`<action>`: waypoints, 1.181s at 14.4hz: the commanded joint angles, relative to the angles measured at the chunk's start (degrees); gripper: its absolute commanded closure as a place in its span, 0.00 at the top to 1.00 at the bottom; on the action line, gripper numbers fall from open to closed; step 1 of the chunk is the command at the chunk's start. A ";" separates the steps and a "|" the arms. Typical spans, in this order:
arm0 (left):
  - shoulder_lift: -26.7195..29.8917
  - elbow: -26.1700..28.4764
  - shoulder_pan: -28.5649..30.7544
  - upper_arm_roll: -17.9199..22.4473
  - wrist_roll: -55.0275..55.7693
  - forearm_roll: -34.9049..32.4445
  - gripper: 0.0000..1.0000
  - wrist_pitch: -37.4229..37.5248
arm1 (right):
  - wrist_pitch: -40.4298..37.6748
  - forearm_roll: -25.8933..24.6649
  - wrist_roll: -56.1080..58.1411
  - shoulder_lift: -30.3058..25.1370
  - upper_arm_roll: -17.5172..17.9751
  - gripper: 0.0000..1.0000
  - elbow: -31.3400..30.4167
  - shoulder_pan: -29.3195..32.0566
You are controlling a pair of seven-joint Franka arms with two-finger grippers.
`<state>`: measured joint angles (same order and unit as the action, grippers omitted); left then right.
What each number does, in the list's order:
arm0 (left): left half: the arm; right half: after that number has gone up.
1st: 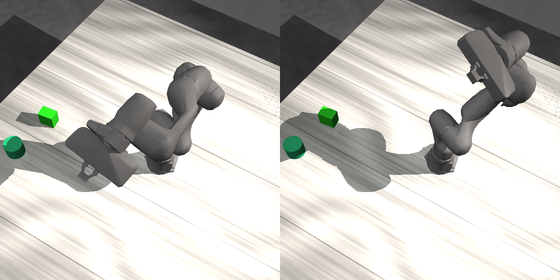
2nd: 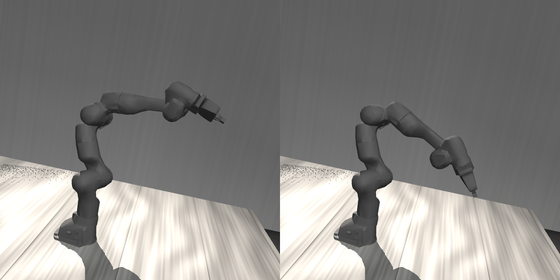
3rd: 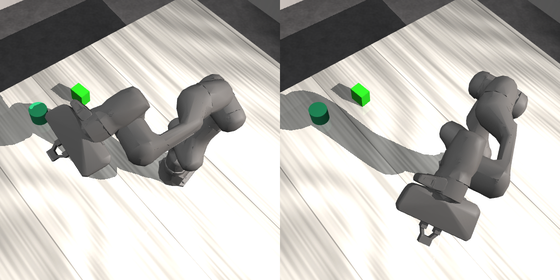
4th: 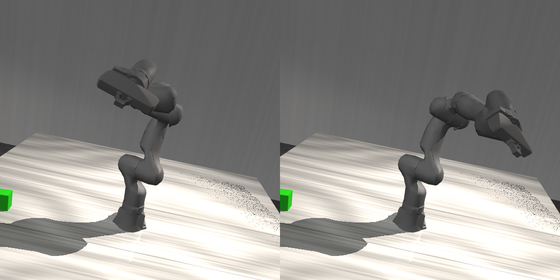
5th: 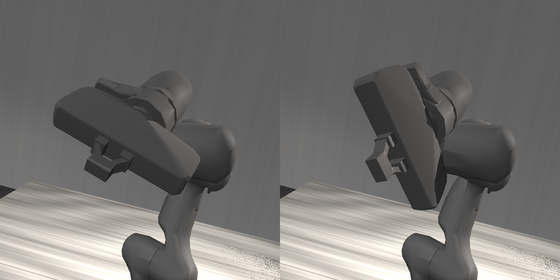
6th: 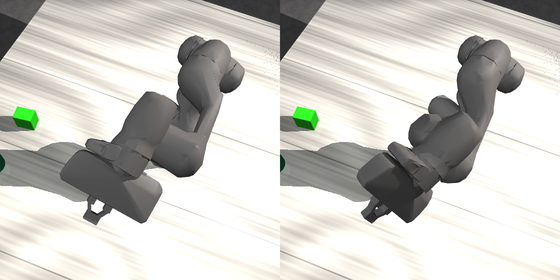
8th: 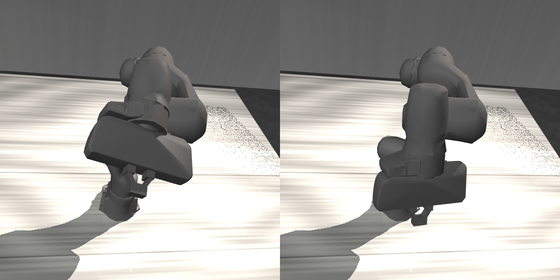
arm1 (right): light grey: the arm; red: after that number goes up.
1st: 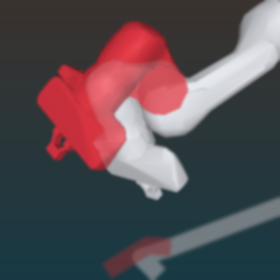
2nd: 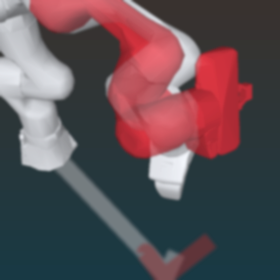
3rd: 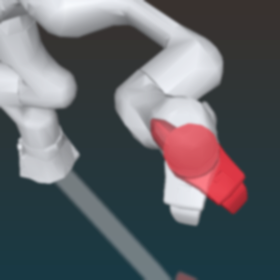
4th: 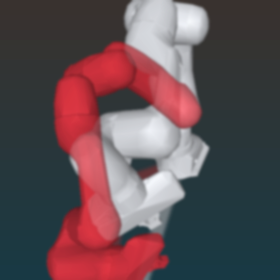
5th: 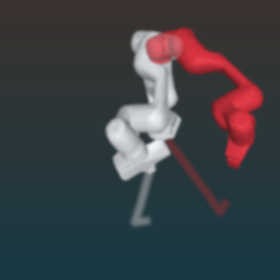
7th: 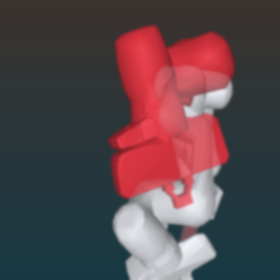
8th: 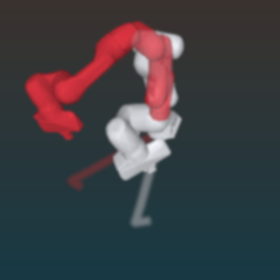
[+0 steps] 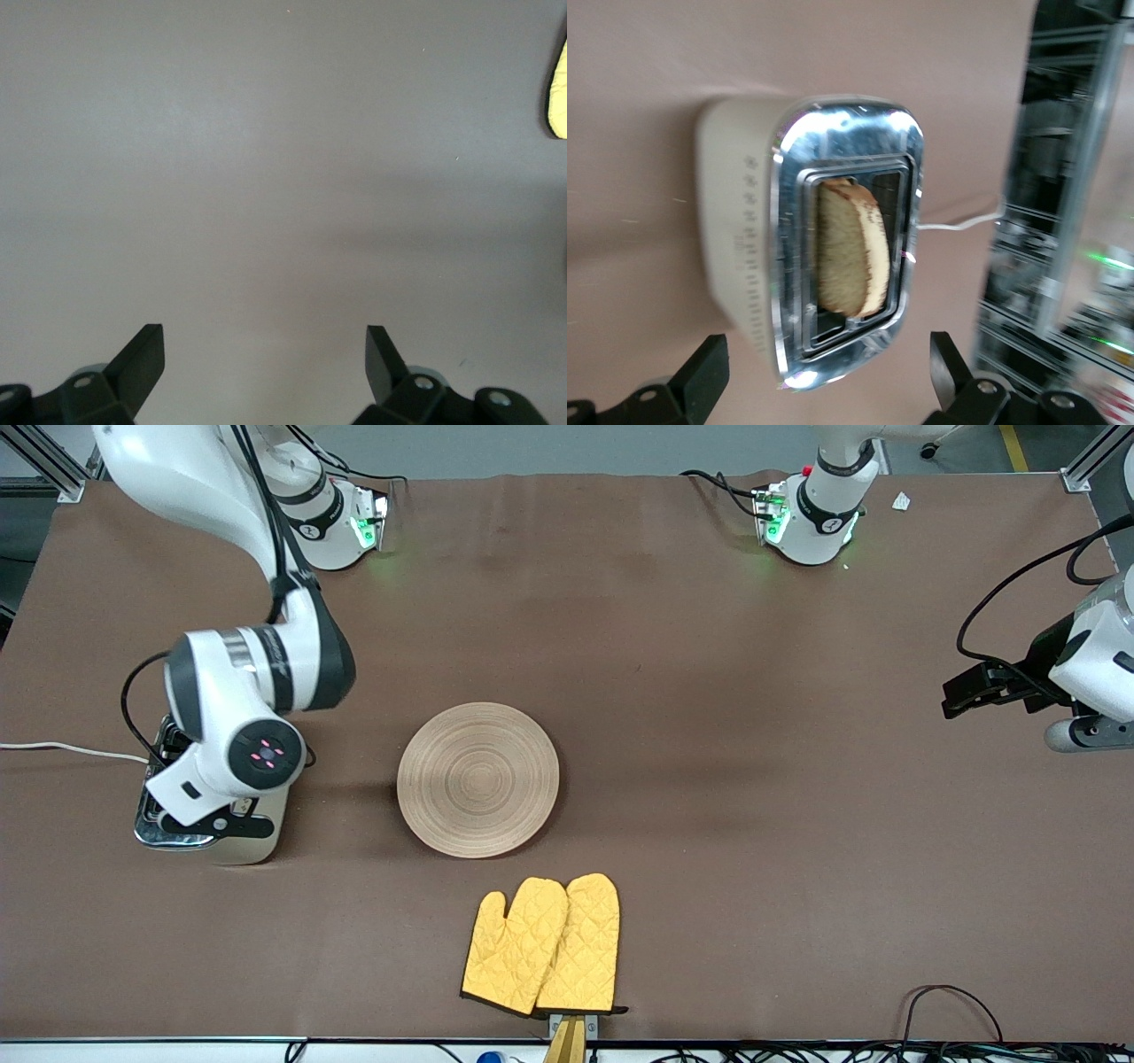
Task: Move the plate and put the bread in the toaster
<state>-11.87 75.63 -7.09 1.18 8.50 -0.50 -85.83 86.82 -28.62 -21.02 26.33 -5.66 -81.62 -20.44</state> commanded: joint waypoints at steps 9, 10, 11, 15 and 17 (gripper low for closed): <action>0.00 -0.13 0.24 -0.03 -0.59 1.12 1.00 0.49 | 5.20 29.12 10.01 -17.61 0.99 1.00 -2.49 13.47; 0.00 -0.13 0.24 -0.03 -0.59 1.20 1.00 0.49 | 4.59 29.84 12.99 -19.11 2.74 1.00 -2.67 16.37; 0.00 -0.13 0.32 -0.03 -0.59 1.20 1.00 0.49 | 3.10 29.85 16.24 -20.87 5.02 1.00 -2.67 19.97; 0.00 -0.13 0.24 -0.03 -0.50 0.94 1.00 0.49 | 2.29 29.85 17.33 -28.16 6.80 1.00 -6.69 23.95; 0.00 -0.13 0.23 -0.03 -0.50 1.11 1.00 0.49 | 4.31 29.85 17.33 -31.50 6.80 1.00 -10.30 23.96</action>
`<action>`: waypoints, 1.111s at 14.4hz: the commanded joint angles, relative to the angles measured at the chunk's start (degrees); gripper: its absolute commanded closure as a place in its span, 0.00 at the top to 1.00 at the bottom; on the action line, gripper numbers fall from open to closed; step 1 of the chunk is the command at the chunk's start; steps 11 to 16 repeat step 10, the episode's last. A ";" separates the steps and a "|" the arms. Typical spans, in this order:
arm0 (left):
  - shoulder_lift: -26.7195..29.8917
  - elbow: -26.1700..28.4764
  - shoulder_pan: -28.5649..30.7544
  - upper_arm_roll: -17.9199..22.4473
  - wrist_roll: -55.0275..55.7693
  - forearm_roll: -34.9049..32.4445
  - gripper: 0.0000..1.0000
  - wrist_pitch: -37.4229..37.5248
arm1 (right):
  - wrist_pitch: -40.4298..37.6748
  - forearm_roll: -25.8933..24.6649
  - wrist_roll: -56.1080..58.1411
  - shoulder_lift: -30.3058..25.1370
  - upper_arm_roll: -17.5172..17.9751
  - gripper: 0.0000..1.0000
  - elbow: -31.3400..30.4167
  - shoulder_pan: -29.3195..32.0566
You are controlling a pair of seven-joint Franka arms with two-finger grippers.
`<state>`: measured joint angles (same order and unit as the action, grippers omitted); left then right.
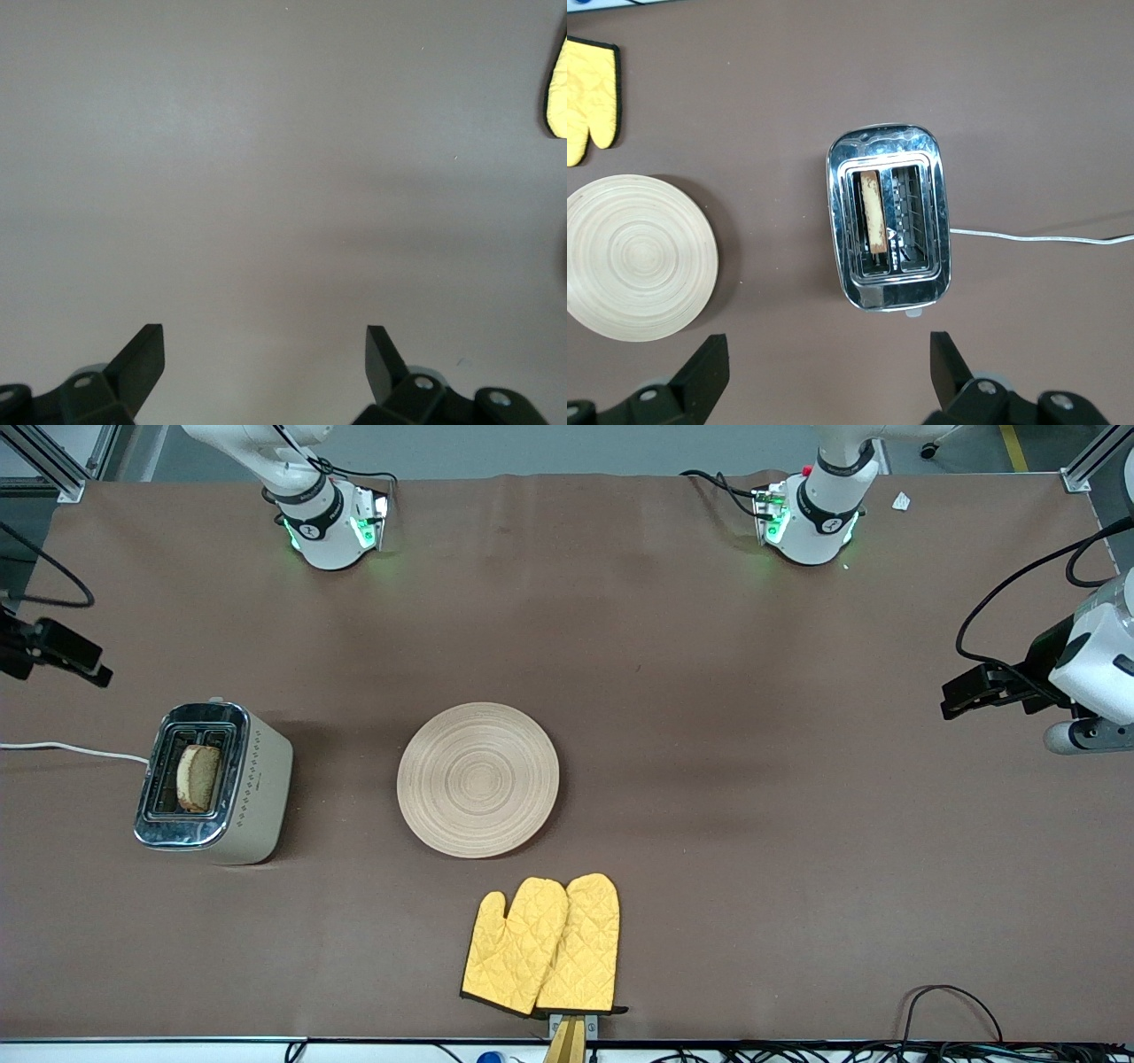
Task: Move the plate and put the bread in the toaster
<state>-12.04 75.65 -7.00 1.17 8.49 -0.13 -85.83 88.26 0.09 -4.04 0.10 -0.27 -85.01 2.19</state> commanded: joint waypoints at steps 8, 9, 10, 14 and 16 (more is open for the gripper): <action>1.06 -0.15 -0.64 -0.29 0.39 0.04 1.00 1.10 | 7.01 1.14 1.05 -5.91 0.01 1.00 -7.98 1.32; 1.06 -0.15 -0.73 -0.73 0.48 0.04 1.00 1.45 | 6.92 1.14 1.40 -5.82 0.09 1.00 -8.24 1.24; 1.06 -0.15 -0.56 -1.34 0.48 0.13 1.00 1.46 | 6.84 1.14 1.31 -5.73 0.10 1.00 -8.24 0.97; 1.06 -0.15 -0.56 -1.34 0.48 0.13 1.00 1.46 | 6.84 1.14 1.31 -5.73 0.10 1.00 -8.24 0.97; 1.06 -0.15 -0.56 -1.34 0.48 0.13 1.00 1.46 | 6.84 1.14 1.31 -5.73 0.10 1.00 -8.24 0.97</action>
